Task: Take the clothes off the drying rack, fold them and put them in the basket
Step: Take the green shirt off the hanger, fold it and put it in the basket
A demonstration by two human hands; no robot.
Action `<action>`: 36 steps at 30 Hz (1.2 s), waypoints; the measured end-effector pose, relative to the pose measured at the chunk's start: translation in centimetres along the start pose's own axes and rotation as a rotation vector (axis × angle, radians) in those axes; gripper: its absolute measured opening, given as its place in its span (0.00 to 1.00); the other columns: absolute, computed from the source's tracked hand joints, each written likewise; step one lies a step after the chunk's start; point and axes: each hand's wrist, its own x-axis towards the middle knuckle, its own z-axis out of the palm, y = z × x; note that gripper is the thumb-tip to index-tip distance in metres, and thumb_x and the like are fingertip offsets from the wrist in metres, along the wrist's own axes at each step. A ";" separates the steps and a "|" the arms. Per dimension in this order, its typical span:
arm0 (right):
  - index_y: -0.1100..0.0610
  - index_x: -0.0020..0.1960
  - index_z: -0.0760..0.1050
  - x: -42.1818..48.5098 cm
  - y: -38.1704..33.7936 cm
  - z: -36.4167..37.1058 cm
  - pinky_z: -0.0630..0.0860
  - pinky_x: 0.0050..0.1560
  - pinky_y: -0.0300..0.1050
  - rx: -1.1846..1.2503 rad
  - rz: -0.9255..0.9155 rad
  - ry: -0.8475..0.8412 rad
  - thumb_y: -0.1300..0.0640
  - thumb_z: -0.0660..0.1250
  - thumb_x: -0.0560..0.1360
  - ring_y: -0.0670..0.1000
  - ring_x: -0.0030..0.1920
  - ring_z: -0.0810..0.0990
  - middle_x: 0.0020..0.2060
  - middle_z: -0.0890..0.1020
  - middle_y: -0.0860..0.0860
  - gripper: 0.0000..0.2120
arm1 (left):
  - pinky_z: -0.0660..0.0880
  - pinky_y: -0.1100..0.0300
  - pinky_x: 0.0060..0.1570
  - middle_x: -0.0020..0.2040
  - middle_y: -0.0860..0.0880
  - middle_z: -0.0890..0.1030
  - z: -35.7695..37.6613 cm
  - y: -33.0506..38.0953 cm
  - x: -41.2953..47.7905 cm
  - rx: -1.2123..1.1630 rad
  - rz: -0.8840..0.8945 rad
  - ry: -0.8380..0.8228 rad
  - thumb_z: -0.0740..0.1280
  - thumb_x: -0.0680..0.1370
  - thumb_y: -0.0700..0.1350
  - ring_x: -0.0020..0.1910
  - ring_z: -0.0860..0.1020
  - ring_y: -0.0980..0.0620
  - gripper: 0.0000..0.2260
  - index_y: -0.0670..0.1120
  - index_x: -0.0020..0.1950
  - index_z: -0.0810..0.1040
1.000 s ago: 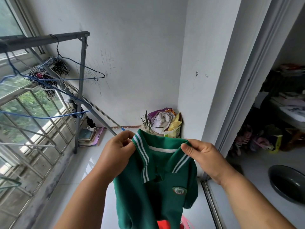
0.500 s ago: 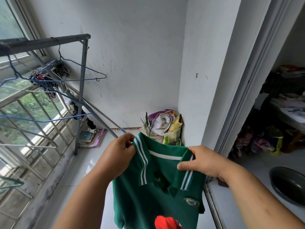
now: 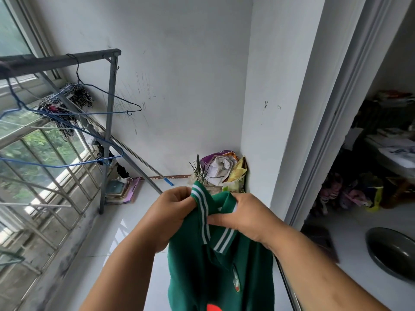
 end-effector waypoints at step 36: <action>0.42 0.48 0.80 0.0 0.7 -5.7 0.73 0.44 0.28 -0.128 -0.101 0.071 0.40 0.63 0.73 0.35 0.43 0.82 0.41 0.85 0.36 0.11 | 0.77 0.47 0.45 0.40 0.45 0.82 -3.9 -0.7 1.2 0.519 0.285 0.220 0.74 0.72 0.50 0.42 0.80 0.43 0.04 0.53 0.45 0.82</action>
